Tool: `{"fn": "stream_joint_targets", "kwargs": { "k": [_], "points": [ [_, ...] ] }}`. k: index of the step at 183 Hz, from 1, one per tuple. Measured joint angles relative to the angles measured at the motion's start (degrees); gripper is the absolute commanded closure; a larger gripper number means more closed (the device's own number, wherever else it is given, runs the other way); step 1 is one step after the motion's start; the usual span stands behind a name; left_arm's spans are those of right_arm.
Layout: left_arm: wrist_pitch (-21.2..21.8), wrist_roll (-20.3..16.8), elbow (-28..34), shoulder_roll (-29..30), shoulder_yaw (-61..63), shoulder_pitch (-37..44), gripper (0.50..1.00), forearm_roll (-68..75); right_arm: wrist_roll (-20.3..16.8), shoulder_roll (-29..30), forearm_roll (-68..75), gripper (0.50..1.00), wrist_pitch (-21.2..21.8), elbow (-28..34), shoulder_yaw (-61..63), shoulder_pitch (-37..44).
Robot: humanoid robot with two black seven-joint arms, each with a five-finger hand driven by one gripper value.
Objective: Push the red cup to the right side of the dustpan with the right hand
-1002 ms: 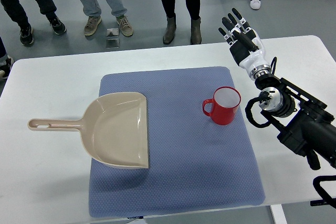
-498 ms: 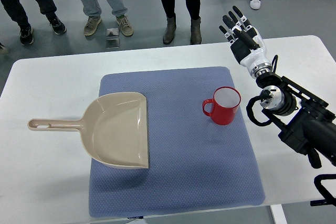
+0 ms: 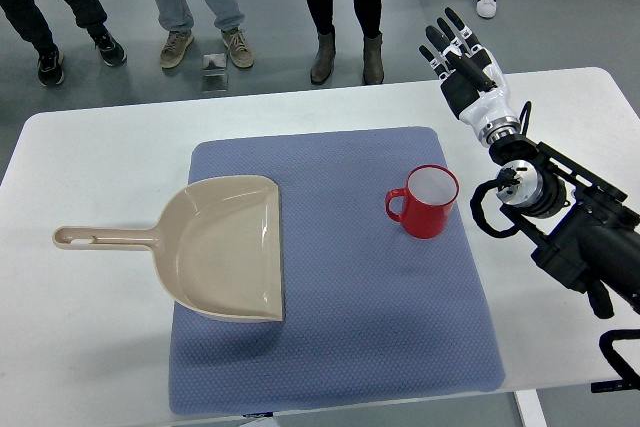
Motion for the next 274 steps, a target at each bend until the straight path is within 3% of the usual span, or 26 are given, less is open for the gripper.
{"fn": "stream_joint_targets", "kwargs": {
  "k": [66, 121, 179, 208, 274],
  "points": [
    [0.0, 0.0, 0.1, 0.0, 0.0, 0.0, 0.5, 0.0, -0.1, -0.3, -0.3, 0.572, 0.0, 0.1, -0.2, 0.4],
    [0.0, 0.0, 0.1, 0.0, 0.0, 0.0, 0.5, 0.0, -0.1, -5.7, -1.9, 0.572, 2.7, 2.6, -1.5, -1.8],
    [0.0, 0.0, 0.1, 0.0, 0.0, 0.0, 0.5, 0.0, 0.1, -15.3, -13.6, 0.572, 6.1, 10.4, -1.7, -8.6],
    [0.0, 0.0, 0.1, 0.0, 0.0, 0.0, 0.5, 0.0, 1.9, -18.6, -19.2, 0.572, 9.0, 13.0, -1.5, -11.2],
    [0.0, 0.0, 0.2, 0.0, 0.0, 0.0, 0.5, 0.0, 6.2, -21.4, -38.5, 0.572, 11.6, 16.6, -1.4, -14.9]
  ]
}}
